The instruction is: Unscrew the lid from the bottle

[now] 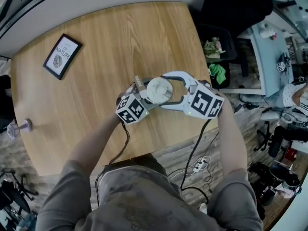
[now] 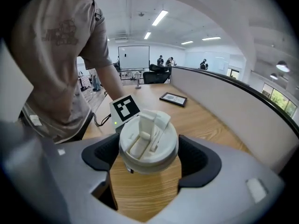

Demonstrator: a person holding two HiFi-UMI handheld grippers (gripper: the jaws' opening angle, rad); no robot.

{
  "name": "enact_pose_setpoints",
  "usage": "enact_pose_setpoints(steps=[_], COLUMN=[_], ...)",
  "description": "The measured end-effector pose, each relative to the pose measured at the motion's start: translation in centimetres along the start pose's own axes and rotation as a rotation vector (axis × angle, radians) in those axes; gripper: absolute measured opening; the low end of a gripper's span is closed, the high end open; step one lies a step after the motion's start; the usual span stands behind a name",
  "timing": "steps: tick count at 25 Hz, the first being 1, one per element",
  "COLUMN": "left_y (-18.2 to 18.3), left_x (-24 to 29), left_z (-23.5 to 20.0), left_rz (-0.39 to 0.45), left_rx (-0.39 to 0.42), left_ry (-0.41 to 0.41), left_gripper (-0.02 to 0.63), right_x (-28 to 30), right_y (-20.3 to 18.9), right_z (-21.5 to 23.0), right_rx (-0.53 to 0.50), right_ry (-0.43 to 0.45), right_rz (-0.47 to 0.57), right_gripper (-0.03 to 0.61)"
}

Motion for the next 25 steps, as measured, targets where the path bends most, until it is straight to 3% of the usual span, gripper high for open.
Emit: enact_pose_setpoints(steps=[4,7,9,12,15,18,21,25], left_y=[-0.1,0.0,-0.1,0.0,0.0,-0.6,-0.6,-0.6], left_x=[-0.1,0.0,0.1,0.0,0.0,0.2,0.2,0.1], left_z=[0.0,-0.1,-0.1,0.0,-0.1,0.1,0.2,0.3], left_rz=[-0.005,-0.010,-0.016,-0.017,-0.017,-0.030,-0.028,-0.028], left_rx=[-0.004,-0.007,-0.009,-0.015,-0.023,-0.032,-0.040,-0.048], left_ry=[0.000,0.002,0.006,0.019,0.038,0.060,0.091,0.108], left_gripper=[0.376,0.376,0.377,0.377,0.377,0.377,0.377,0.376], right_x=[0.4,0.2,-0.2,-0.5,-0.6,-0.4,-0.2,0.5], right_y=[-0.1,0.7,1.7,2.6,3.1,2.8,1.9,1.2], right_z=[0.0,0.3,0.5,0.7,1.0,1.4,2.1,2.4], right_rx=[0.103,0.270,0.420,0.611,0.704,0.746,0.798,0.849], right_ry=[-0.041,-0.170,-0.306,-0.587,-0.854,-1.037,-1.134,-1.138], right_rz=[-0.081,-0.062,-0.001,0.076,0.111,0.115,0.100,0.086], right_gripper=[0.411,0.416,0.416,0.417,0.417,0.417,0.422,0.431])
Point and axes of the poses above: the fingertips, and each gripper's own axes: x forward along the fingers, z to its right, y out of its top, the point moved 2 cm from there along -x, backward along the fingers, and after that the axes turned 3 degrees about z, right-handed, at the moved point
